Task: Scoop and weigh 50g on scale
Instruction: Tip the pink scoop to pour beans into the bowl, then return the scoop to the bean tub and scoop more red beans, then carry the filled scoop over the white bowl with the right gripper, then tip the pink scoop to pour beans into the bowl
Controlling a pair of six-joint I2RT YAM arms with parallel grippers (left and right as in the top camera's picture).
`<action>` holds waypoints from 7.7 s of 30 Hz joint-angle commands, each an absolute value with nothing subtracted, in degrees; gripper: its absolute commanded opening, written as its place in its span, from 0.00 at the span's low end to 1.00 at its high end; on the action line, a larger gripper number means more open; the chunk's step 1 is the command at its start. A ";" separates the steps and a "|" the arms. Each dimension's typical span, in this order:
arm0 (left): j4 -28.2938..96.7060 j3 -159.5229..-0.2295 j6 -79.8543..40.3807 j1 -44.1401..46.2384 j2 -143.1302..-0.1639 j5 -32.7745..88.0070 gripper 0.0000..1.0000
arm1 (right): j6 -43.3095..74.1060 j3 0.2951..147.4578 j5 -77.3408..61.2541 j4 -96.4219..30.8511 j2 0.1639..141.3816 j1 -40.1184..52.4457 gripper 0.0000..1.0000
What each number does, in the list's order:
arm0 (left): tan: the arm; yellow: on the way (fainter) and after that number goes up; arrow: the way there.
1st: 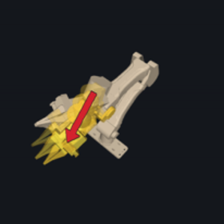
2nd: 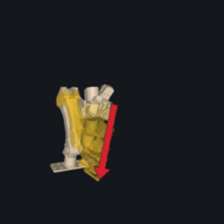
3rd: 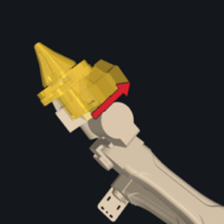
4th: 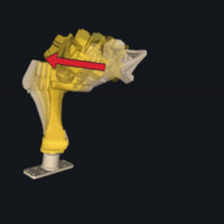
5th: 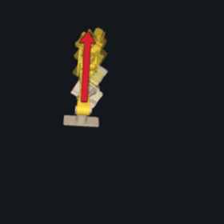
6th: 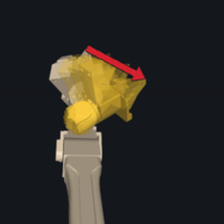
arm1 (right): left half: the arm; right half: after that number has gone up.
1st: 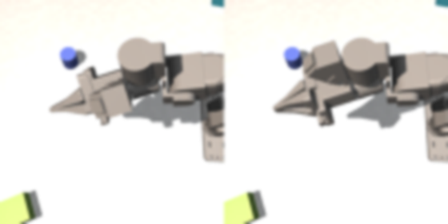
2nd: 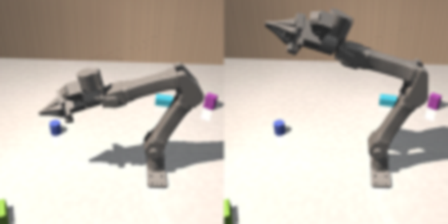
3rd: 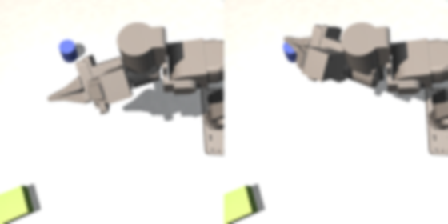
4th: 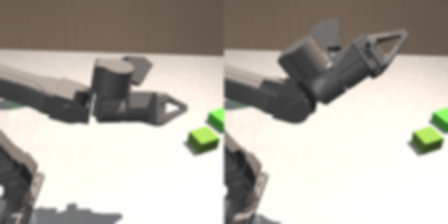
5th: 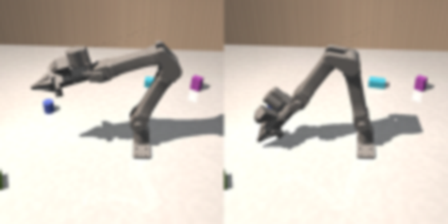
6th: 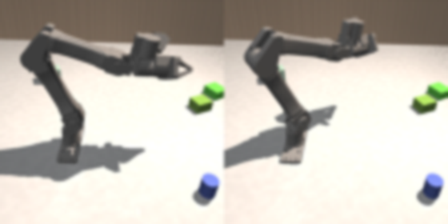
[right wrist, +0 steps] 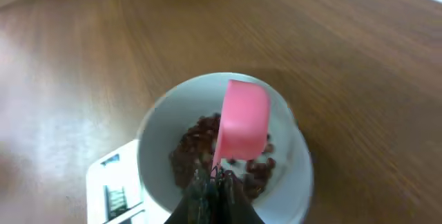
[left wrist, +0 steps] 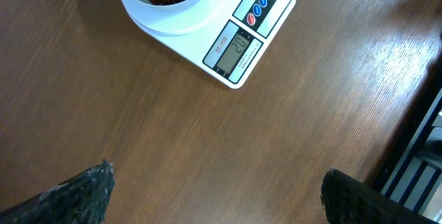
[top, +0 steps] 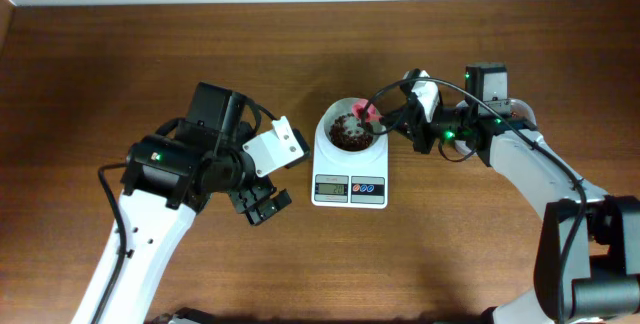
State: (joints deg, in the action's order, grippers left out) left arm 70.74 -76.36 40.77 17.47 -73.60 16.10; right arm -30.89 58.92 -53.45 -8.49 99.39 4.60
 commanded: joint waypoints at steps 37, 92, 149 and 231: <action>70.81 -77.52 41.50 17.08 -73.06 16.93 0.99 | -33.69 59.05 -61.56 -5.26 97.34 6.42 0.04; 70.81 -77.52 41.50 17.08 -73.10 16.75 0.99 | -1.04 59.42 -24.53 -32.10 84.14 -20.01 0.04; 70.81 -77.52 41.50 17.12 -73.10 16.75 0.99 | -0.99 59.42 -75.13 -29.80 102.39 -34.48 0.04; 70.81 -77.52 41.50 17.12 -73.10 16.75 0.99 | -30.30 59.35 -59.22 -7.25 102.41 3.79 0.04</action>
